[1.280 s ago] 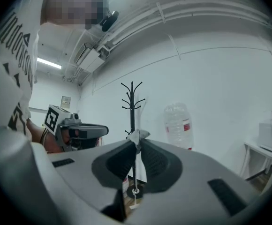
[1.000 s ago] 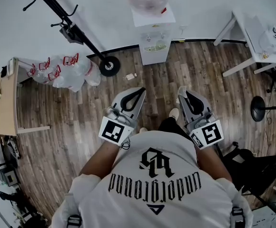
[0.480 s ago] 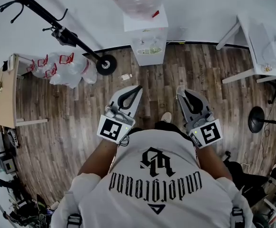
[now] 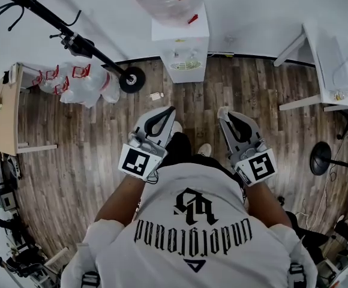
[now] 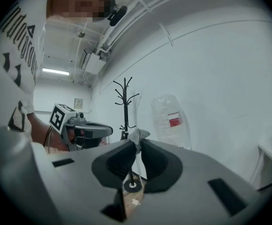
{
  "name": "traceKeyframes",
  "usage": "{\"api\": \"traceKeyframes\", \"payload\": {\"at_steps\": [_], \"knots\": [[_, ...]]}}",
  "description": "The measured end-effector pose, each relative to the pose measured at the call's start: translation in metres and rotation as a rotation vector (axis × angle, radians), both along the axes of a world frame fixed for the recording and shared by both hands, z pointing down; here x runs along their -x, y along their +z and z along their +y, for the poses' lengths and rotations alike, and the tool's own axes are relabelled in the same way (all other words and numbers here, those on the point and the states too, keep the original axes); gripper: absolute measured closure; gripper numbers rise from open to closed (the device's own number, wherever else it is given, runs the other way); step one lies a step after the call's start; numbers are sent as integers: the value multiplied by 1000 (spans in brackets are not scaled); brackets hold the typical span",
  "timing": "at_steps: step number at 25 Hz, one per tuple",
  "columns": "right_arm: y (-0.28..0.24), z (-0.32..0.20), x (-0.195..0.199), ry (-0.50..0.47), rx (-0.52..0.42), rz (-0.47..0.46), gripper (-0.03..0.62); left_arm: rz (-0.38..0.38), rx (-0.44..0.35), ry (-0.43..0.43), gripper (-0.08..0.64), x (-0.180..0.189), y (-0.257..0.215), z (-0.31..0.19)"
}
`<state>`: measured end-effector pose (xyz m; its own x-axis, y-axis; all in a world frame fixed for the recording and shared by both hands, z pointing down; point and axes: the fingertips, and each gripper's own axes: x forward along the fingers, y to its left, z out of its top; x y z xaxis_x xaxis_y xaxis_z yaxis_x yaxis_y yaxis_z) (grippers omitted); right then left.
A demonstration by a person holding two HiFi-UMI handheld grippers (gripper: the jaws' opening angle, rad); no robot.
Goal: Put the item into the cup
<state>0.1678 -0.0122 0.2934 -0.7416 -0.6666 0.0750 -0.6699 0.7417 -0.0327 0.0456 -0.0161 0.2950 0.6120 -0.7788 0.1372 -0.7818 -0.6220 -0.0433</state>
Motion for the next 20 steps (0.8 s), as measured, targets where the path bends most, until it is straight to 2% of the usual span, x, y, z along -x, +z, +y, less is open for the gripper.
{"api": "traceKeyframes", "payload": {"at_steps": [6, 12, 16, 20], "knots": [[12, -30, 13, -9, 17, 23, 549, 11, 8, -7, 552, 12, 10, -29], [46, -79, 30, -1, 79, 51, 549, 4, 50, 1, 552, 30, 32, -74], [89, -119, 43, -4, 150, 93, 548, 9, 103, 31, 552, 39, 72, -109], [144, -163, 58, 4, 231, 135, 548, 7, 161, 26, 552, 55, 113, -150]]}}
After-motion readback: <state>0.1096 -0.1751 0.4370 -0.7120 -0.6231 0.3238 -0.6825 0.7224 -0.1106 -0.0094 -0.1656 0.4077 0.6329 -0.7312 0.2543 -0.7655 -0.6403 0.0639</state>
